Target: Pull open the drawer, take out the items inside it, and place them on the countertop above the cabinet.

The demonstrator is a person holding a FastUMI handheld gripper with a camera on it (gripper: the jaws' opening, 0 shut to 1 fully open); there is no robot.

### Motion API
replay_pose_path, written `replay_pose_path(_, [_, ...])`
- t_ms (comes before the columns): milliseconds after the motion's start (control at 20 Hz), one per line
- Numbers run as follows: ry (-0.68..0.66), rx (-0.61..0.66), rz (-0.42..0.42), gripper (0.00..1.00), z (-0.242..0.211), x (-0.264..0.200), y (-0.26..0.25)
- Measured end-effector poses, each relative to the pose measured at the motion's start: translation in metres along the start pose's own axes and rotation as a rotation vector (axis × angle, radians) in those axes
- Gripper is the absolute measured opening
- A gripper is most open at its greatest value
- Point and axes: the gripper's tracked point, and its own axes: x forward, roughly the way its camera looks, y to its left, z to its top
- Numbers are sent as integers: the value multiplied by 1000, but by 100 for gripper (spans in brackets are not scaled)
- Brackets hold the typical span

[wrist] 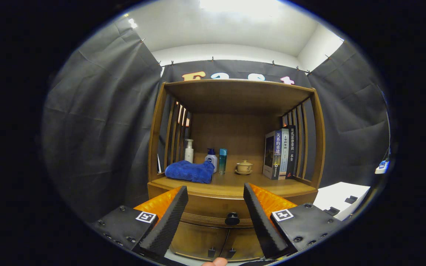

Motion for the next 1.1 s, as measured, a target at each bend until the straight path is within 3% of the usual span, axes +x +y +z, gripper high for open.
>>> replay_pose_path(700, [18,-7,11,98,-8,3,4])
replay_pose_path(1100, [53,-65,-45,98,-38,44,-19])
